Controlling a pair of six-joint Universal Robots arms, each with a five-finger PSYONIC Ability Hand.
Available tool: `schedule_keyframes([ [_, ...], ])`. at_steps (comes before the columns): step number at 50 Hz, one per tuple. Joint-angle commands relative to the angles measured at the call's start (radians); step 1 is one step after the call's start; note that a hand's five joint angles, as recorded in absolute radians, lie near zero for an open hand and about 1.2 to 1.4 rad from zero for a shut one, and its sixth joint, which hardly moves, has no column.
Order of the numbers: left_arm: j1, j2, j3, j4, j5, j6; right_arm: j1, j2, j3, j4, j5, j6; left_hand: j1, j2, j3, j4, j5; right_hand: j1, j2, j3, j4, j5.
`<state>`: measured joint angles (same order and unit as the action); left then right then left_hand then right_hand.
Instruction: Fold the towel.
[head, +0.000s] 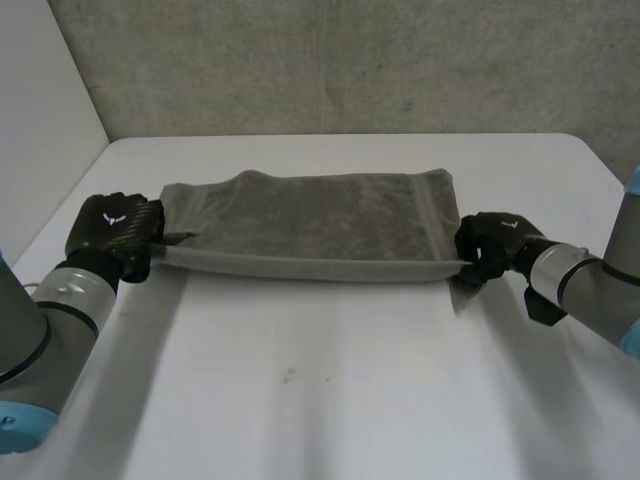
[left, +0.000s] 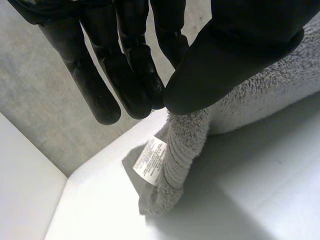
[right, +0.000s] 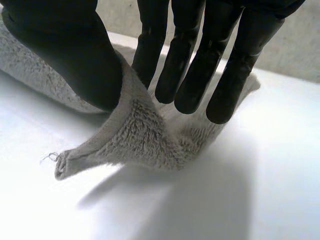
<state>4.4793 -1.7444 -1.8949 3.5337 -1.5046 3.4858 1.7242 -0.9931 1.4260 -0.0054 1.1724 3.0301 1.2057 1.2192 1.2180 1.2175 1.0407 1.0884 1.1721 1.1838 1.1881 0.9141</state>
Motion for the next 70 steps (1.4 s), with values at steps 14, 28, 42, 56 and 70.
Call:
schedule_keyframes([
  [14,0.001,0.388,0.302,-0.32,0.001,-0.001,-0.049,-0.535,-0.324,0.316,-0.042,-0.273,0.191,0.177,0.178,0.179,0.181,0.308,0.224,0.212,0.208,0.308],
  [28,0.0,0.052,0.387,-0.524,0.009,0.004,0.04,-0.265,-0.378,0.509,0.047,-0.557,0.191,0.177,0.178,0.179,0.181,0.308,0.224,0.212,0.208,0.308],
  [42,-0.009,-0.343,0.614,-0.342,0.02,0.099,0.101,0.108,-0.579,0.288,0.174,-0.683,0.191,0.177,0.178,0.179,0.181,0.308,0.224,0.212,0.208,0.308],
  [56,-0.015,-0.063,0.539,0.57,-0.017,-0.111,0.088,-0.268,-0.365,-0.642,0.254,-0.341,0.191,0.177,0.178,0.179,0.181,0.308,0.224,0.212,0.208,0.308],
  [70,0.011,-0.049,0.329,0.404,-0.016,-0.12,0.094,-0.216,-0.239,-0.275,0.121,-0.341,0.191,0.177,0.178,0.179,0.181,0.308,0.224,0.212,0.208,0.308],
])
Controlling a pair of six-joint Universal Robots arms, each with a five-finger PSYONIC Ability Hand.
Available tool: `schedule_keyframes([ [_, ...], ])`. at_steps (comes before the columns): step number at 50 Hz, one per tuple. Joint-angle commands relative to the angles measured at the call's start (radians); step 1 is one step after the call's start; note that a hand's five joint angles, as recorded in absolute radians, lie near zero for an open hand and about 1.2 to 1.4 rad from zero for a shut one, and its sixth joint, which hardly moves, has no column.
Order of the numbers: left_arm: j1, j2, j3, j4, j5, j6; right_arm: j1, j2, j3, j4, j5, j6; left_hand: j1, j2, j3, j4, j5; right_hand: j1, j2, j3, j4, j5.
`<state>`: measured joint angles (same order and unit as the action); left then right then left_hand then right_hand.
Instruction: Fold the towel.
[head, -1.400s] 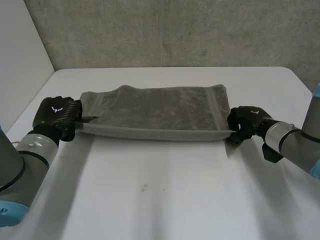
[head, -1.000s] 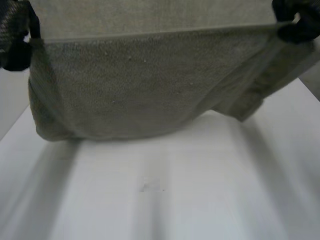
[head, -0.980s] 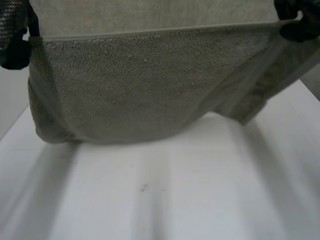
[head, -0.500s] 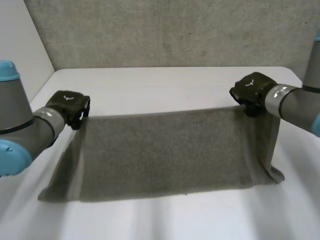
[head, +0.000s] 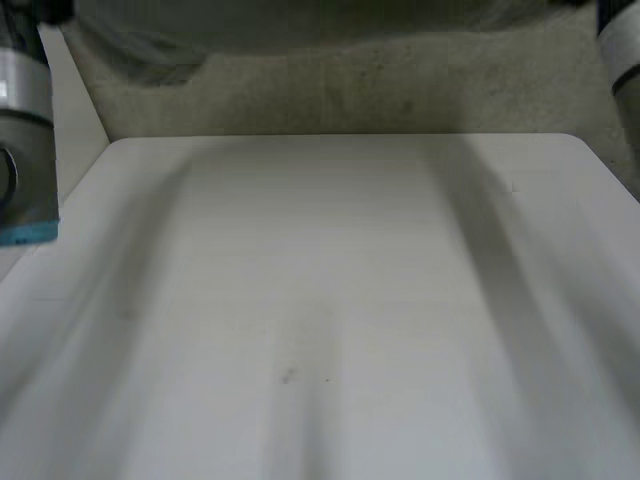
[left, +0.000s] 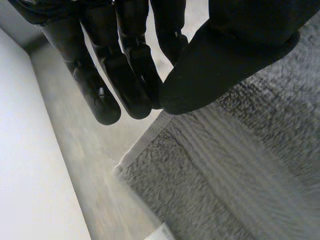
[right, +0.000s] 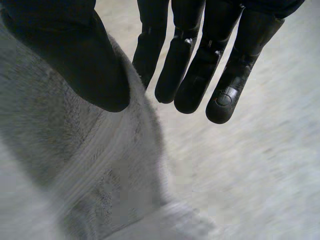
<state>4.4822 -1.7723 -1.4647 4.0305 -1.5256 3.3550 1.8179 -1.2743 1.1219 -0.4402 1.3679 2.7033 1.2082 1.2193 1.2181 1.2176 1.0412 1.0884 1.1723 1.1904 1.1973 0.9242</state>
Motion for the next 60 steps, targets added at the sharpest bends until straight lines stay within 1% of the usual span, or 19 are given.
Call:
schedule_keyframes([
  [1,0.011,-0.047,-0.147,-0.097,0.007,0.015,0.0,0.088,0.09,0.167,-0.085,-0.014,0.188,0.177,0.178,0.179,0.181,0.308,0.224,0.206,0.199,0.298],
  [5,0.017,-0.142,-0.23,-0.114,0.022,0.04,0.001,0.141,0.136,0.181,-0.09,-0.017,0.188,0.177,0.178,0.179,0.181,0.308,0.224,0.206,0.199,0.298],
  [9,0.022,-0.211,-0.27,-0.148,0.033,0.083,0.003,0.242,0.197,0.187,-0.09,-0.022,0.188,0.177,0.178,0.179,0.181,0.308,0.224,0.206,0.199,0.298],
  [15,0.031,-0.315,-0.321,-0.254,0.035,0.219,0.003,0.342,0.245,0.216,-0.087,-0.066,0.188,0.177,0.178,0.179,0.181,0.308,0.224,0.206,0.199,0.298],
  [19,0.031,-0.329,-0.33,-0.352,0.033,0.332,-0.005,0.34,0.253,0.258,-0.084,-0.102,0.188,0.177,0.178,0.179,0.181,0.308,0.224,0.206,0.199,0.298],
  [21,0.034,-0.322,-0.33,-0.369,0.033,0.354,-0.008,0.336,0.253,0.278,-0.082,-0.111,0.188,0.177,0.178,0.179,0.181,0.308,0.224,0.206,0.199,0.298],
  [28,0.04,-0.265,-0.327,-0.377,0.03,0.365,-0.009,0.287,0.271,0.369,-0.096,-0.114,0.188,0.177,0.178,0.179,0.181,0.308,0.224,0.206,0.199,0.298],
  [30,0.04,-0.26,-0.325,-0.375,0.028,0.363,-0.009,0.277,0.283,0.374,-0.098,-0.114,-0.109,-0.12,-0.119,-0.118,-0.117,0.308,0.224,0.206,0.199,0.298],
  [31,0.04,-0.26,-0.325,-0.375,0.028,0.363,-0.009,0.265,0.295,0.377,-0.101,-0.114,-0.111,-0.122,-0.121,-0.12,-0.119,0.308,0.224,0.206,0.199,0.298],
  [32,0.04,-0.262,-0.325,-0.375,0.028,0.363,-0.009,0.265,0.296,0.377,-0.101,-0.114,-0.248,-0.259,-0.258,-0.257,-0.255,0.308,0.224,0.206,0.199,0.298],
  [35,0.04,-0.269,-0.327,-0.375,0.028,0.363,-0.009,0.245,0.326,0.377,-0.102,-0.114,-0.328,-0.339,-0.338,-0.337,-0.336,0.308,0.224,0.206,0.199,0.298],
  [44,0.046,-0.3,-0.322,-0.375,0.031,0.365,-0.017,0.219,0.369,0.376,-0.153,-0.114,-0.346,-0.357,-0.356,-0.355,-0.353,0.308,0.224,0.206,0.199,0.298],
  [47,0.048,-0.306,-0.322,-0.377,0.031,0.366,-0.034,0.217,0.372,0.376,-0.151,-0.112,-0.287,-0.298,-0.297,-0.297,-0.295,0.308,0.224,0.206,0.199,0.298],
  [49,0.048,-0.309,-0.327,-0.38,0.035,0.366,-0.037,0.216,0.372,0.376,-0.151,-0.111,-0.123,-0.135,-0.133,-0.133,-0.131,0.308,0.224,0.206,0.199,0.298],
  [53,0.046,-0.311,-0.333,-0.38,0.035,0.366,-0.038,0.216,0.372,0.373,-0.151,-0.108,-0.099,-0.11,-0.109,-0.109,-0.107,0.308,0.224,0.206,0.199,0.298],
  [55,0.046,-0.311,-0.335,-0.381,0.035,0.366,-0.038,0.217,0.372,0.373,-0.151,-0.109,-0.12,-0.131,-0.13,-0.129,-0.127,0.308,0.224,0.206,0.199,0.298],
  [56,0.046,-0.312,-0.335,-0.381,0.035,0.366,-0.038,0.219,0.372,0.371,-0.151,-0.108,-0.178,-0.189,-0.188,-0.187,-0.185,0.308,0.224,0.206,0.199,0.298],
  [57,0.046,-0.312,-0.335,-0.381,0.035,0.368,-0.038,0.219,0.372,0.371,-0.151,-0.108,-0.327,-0.338,-0.337,-0.336,-0.334,0.308,0.224,0.206,0.199,0.298],
  [60,0.046,-0.312,-0.333,-0.386,0.036,0.368,-0.038,0.22,0.372,0.371,-0.151,-0.106,-0.393,-0.404,-0.403,-0.402,-0.4,0.308,0.224,0.206,0.199,0.298],
])
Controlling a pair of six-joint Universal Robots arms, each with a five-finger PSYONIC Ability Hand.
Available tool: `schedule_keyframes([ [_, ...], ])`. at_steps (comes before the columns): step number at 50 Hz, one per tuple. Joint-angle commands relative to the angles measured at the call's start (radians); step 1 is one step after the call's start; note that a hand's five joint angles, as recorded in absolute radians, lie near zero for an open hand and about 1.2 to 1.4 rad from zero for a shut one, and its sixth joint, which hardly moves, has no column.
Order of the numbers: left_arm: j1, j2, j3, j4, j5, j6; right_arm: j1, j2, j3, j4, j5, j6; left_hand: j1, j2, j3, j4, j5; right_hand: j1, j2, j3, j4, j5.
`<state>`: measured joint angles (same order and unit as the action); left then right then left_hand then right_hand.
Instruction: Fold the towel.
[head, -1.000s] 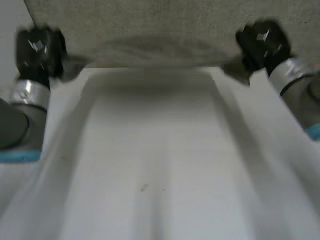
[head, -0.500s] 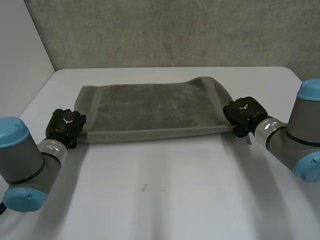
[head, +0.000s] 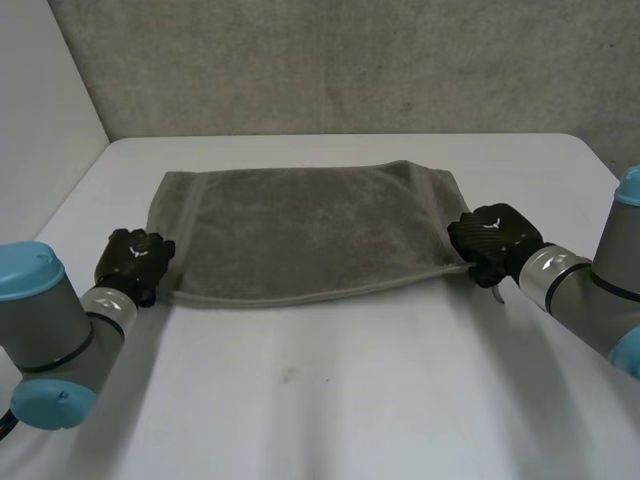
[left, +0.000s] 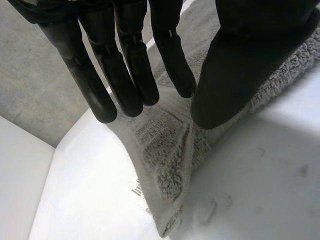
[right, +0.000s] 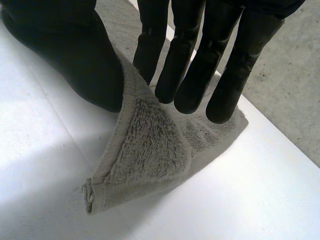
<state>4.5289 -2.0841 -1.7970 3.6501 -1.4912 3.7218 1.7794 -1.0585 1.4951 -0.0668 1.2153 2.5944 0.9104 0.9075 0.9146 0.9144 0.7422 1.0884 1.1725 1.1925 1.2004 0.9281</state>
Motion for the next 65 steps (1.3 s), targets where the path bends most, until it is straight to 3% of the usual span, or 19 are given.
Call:
schedule_keyframes([
  [1,-0.001,-0.001,-0.001,-0.005,0.002,0.001,0.002,0.005,0.001,-0.002,0.001,0.003,-0.095,-0.092,-0.099,-0.099,-0.101,0.308,0.224,0.204,0.196,0.294],
  [11,0.001,-0.027,0.014,0.001,0.0,0.003,0.0,0.005,0.004,-0.004,0.001,0.003,-0.03,-0.028,-0.035,-0.034,-0.037,0.308,0.224,0.204,0.196,0.294],
  [13,0.001,-0.036,0.019,0.004,0.0,0.003,0.0,0.005,0.004,-0.004,0.001,0.003,0.127,0.13,0.123,0.123,0.121,0.308,0.224,0.204,0.196,0.294],
  [18,0.001,-0.043,0.022,-0.005,0.002,0.003,-0.002,0.005,0.007,-0.005,0.007,0.003,0.184,0.186,0.179,0.18,0.177,0.308,0.224,0.204,0.196,0.294],
  [20,0.001,-0.042,0.019,-0.007,0.002,0.003,-0.002,0.005,0.007,-0.005,0.01,0.003,0.316,0.319,0.312,0.312,0.31,0.308,0.224,0.204,0.196,0.294],
  [21,0.002,-0.042,0.016,-0.007,0.0,0.003,-0.002,0.005,0.007,-0.005,0.01,0.003,0.484,0.487,0.48,0.48,0.478,0.308,0.224,0.204,0.196,0.294],
  [28,0.007,0.012,-0.012,-0.041,-0.008,0.007,-0.003,-0.023,0.004,0.016,0.018,-0.003,0.486,0.489,0.482,0.482,0.48,0.308,0.224,0.204,0.196,0.294],
  [35,0.044,0.202,-0.073,-0.252,-0.015,-0.002,-0.005,-0.123,0.021,0.173,0.001,-0.054,0.486,0.489,0.482,0.482,0.48,0.308,0.224,0.204,0.196,0.294],
  [40,0.049,0.351,-0.105,-0.392,-0.017,0.0,-0.06,-0.205,0.056,0.447,-0.002,-0.288,0.486,0.489,0.482,0.482,0.48,0.308,0.224,0.204,0.196,0.294],
  [45,0.047,0.56,-0.125,-0.657,-0.017,-0.003,-0.087,-0.308,0.077,0.638,0.001,-0.479,0.486,0.489,0.482,0.482,0.48,0.308,0.224,0.204,0.196,0.294],
  [50,0.042,0.659,-0.14,-0.745,-0.009,-0.002,-0.149,-0.397,0.08,0.742,-0.005,-0.566,0.486,0.489,0.482,0.482,0.48,0.308,0.224,0.204,0.196,0.294],
  [57,0.036,0.65,-0.128,-0.668,-0.003,-0.002,-0.183,-0.402,0.047,0.714,-0.072,-0.574,0.486,0.489,0.482,0.482,0.48,0.308,0.224,0.204,0.196,0.294],
  [59,0.029,0.557,-0.11,-0.543,-0.004,0.0,-0.181,-0.327,0.018,0.662,-0.095,-0.559,0.486,0.489,0.482,0.482,0.48,0.308,0.224,0.204,0.196,0.294],
  [60,0.029,0.556,-0.11,-0.542,-0.004,0.0,-0.181,-0.327,0.017,0.662,-0.096,-0.559,0.486,0.489,0.482,0.482,0.48,0.308,0.224,0.204,0.196,0.294],
  [65,-0.051,0.318,0.011,-0.333,-0.012,0.0,-0.151,-0.114,-0.116,0.514,-0.054,-0.464,0.486,0.489,0.482,0.482,0.48,0.308,0.224,0.204,0.196,0.294],
])
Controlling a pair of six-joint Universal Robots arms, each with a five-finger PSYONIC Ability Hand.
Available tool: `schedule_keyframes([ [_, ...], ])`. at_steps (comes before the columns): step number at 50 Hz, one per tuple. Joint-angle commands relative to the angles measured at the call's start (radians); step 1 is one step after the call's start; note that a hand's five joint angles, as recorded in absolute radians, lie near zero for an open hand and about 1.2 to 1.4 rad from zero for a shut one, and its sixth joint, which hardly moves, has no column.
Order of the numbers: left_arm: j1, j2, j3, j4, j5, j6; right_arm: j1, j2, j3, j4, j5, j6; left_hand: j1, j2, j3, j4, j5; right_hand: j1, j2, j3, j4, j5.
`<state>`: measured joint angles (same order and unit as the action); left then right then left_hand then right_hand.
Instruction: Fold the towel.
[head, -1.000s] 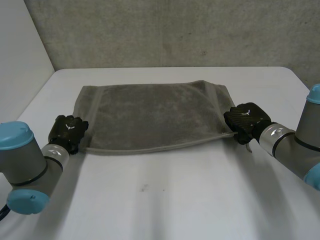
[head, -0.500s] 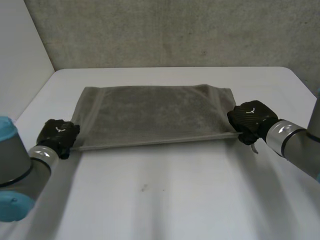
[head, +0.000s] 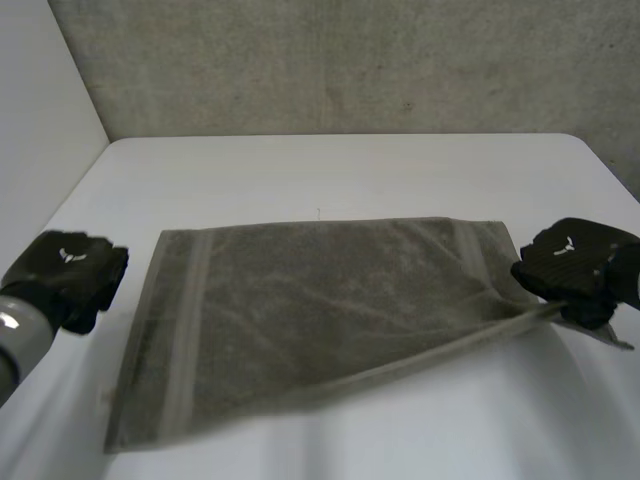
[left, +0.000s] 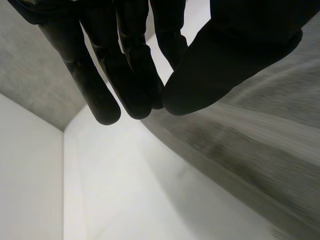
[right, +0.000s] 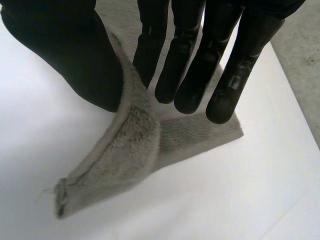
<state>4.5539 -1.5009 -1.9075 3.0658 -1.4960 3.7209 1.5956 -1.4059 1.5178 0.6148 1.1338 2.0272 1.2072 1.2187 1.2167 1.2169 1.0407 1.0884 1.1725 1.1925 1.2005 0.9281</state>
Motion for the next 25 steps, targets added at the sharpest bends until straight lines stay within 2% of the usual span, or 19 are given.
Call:
schedule_keyframes([
  [1,-0.076,-0.266,0.122,0.252,-0.007,0.001,0.034,0.234,-0.139,-0.168,0.027,0.104,0.189,0.178,0.18,0.179,0.181,0.308,0.224,0.204,0.196,0.294],
  [3,-0.088,-0.388,0.203,0.297,-0.015,-0.001,0.088,0.332,-0.204,-0.208,0.085,0.157,0.189,0.178,0.18,0.179,0.181,0.308,0.224,0.204,0.196,0.294],
  [4,-0.088,-0.389,0.203,0.297,-0.015,-0.001,0.089,0.332,-0.205,-0.208,0.086,0.157,0.189,0.178,0.18,0.179,0.181,0.308,0.224,0.204,0.196,0.294],
  [6,-0.09,-0.43,0.226,0.298,-0.012,-0.003,0.133,0.386,-0.238,-0.221,0.141,0.179,0.189,0.178,0.18,0.179,0.181,0.308,0.224,0.204,0.196,0.294],
  [10,-0.096,-0.453,0.216,0.294,-0.006,-0.021,0.147,0.393,-0.228,-0.228,0.156,0.189,0.189,0.178,0.18,0.179,0.181,0.308,0.224,0.204,0.196,0.294],
  [11,-0.104,-0.446,0.191,0.288,-0.003,-0.035,0.149,0.39,-0.217,-0.237,0.156,0.191,0.056,0.044,0.046,0.046,0.048,0.308,0.224,0.204,0.196,0.294],
  [12,-0.104,-0.446,0.191,0.288,-0.003,-0.035,0.149,0.39,-0.217,-0.237,0.156,0.191,0.054,0.043,0.045,0.045,0.046,0.308,0.224,0.204,0.196,0.294],
  [13,-0.111,-0.424,0.159,0.271,-0.003,-0.048,0.15,0.383,-0.203,-0.251,0.156,0.192,-0.283,-0.294,-0.292,-0.292,-0.291,0.308,0.224,0.204,0.196,0.294],
  [14,-0.111,-0.424,0.159,0.271,-0.003,-0.049,0.15,0.374,-0.19,-0.265,0.155,0.192,-0.286,-0.298,-0.296,-0.296,-0.294,0.308,0.224,0.204,0.196,0.294],
  [15,-0.119,-0.386,0.128,0.249,-0.001,-0.058,0.15,0.373,-0.189,-0.265,0.155,0.192,-0.524,-0.536,-0.534,-0.534,-0.533,0.308,0.224,0.204,0.196,0.294],
  [16,-0.122,-0.339,0.098,0.216,-0.001,-0.065,0.149,0.36,-0.176,-0.28,0.155,0.192,-0.597,-0.608,-0.606,-0.606,-0.605,0.308,0.224,0.204,0.196,0.294],
  [22,-0.128,-0.22,0.025,0.114,0.006,-0.084,0.147,0.318,-0.122,-0.339,0.155,0.196,-0.627,-0.638,-0.636,-0.636,-0.635,0.308,0.224,0.204,0.196,0.294],
  [25,-0.13,-0.147,-0.033,0.064,0.037,-0.104,0.147,0.309,-0.096,-0.356,0.155,0.196,-0.609,-0.621,-0.619,-0.619,-0.617,0.308,0.224,0.204,0.196,0.294],
])
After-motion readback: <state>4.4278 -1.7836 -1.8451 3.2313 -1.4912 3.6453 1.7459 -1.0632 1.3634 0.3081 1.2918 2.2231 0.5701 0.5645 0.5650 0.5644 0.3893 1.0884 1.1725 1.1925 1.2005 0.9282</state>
